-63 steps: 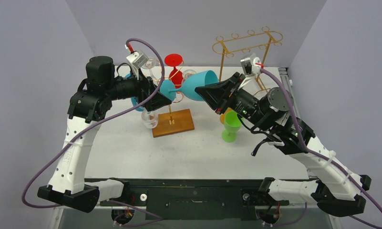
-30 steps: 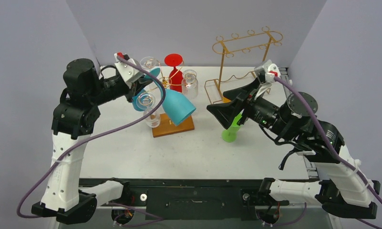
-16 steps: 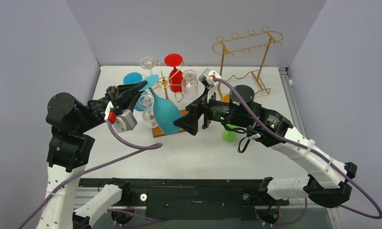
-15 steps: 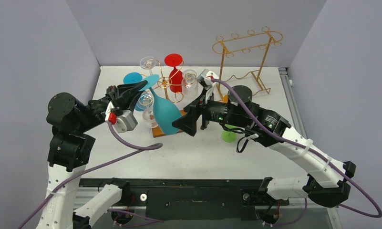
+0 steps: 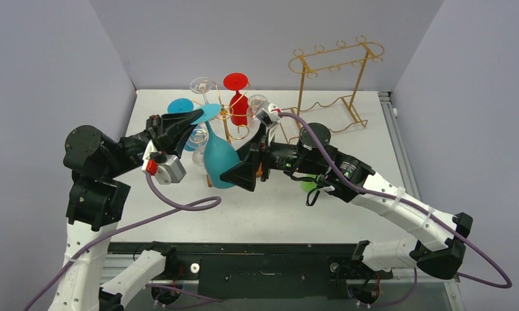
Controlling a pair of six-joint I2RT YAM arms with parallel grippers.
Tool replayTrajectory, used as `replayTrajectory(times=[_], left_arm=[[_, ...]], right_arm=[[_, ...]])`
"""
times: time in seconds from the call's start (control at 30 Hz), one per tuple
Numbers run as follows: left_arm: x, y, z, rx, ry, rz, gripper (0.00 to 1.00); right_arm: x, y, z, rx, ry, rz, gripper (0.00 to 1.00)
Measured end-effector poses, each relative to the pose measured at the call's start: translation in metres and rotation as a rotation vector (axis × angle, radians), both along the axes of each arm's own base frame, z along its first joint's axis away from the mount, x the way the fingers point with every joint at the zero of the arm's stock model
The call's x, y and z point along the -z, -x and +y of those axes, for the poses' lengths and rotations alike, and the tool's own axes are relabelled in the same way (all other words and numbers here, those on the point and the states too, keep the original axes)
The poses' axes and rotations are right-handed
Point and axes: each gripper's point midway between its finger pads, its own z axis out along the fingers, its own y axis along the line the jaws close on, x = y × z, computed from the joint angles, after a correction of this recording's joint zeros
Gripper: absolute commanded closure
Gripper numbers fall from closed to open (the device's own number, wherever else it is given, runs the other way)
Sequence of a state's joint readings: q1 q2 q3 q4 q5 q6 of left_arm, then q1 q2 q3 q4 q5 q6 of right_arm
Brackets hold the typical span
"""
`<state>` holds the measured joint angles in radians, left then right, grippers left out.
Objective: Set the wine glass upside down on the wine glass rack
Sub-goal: Turn the wine glass upside down at the wine rack.
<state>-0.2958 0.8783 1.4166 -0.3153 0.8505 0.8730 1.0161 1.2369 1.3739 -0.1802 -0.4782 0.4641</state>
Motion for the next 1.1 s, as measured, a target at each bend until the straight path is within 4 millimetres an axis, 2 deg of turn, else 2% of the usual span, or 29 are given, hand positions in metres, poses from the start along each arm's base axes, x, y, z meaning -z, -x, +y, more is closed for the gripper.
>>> replayTrajectory(times=[0.33,0.5,0.57,0.73,0.77,0.8,0.83,0.93,1.0,1.1], left_arm=[[-0.010,0.007,0.001,0.004,0.013,-0.044,1.00],[-0.014,0.012,0.003,0.004,0.021,-0.063,1.00],[-0.016,0.014,0.004,0.004,0.024,-0.070,1.00],[-0.022,0.018,0.006,0.001,0.044,-0.102,0.99],[-0.023,0.018,0.007,-0.006,0.050,-0.110,0.93],[-0.024,0.018,0.008,-0.014,0.055,-0.115,0.71],[-0.025,0.017,0.010,-0.025,0.060,-0.120,0.59],[-0.026,0.016,0.008,-0.021,0.069,-0.132,0.44],[-0.022,0.015,0.006,-0.012,0.068,-0.120,0.27],[-0.021,0.014,0.006,-0.014,0.071,-0.110,0.13]], right_arm=[[-0.007,0.006,0.010,-0.057,-0.058,0.017,0.23],[-0.009,0.015,0.021,-0.126,-0.107,0.042,0.23],[-0.010,0.018,0.025,-0.153,-0.120,0.049,0.28],[-0.017,0.027,0.033,-0.242,-0.167,0.076,0.49],[-0.018,0.028,0.035,-0.259,-0.178,0.085,0.51],[-0.019,0.028,0.035,-0.273,-0.191,0.097,0.52],[-0.020,0.027,0.035,-0.284,-0.205,0.105,0.52],[-0.025,0.024,0.031,-0.314,-0.256,0.138,0.52],[-0.027,0.021,0.028,-0.310,-0.265,0.136,0.52],[-0.025,0.006,0.016,-0.228,-0.232,0.081,0.51]])
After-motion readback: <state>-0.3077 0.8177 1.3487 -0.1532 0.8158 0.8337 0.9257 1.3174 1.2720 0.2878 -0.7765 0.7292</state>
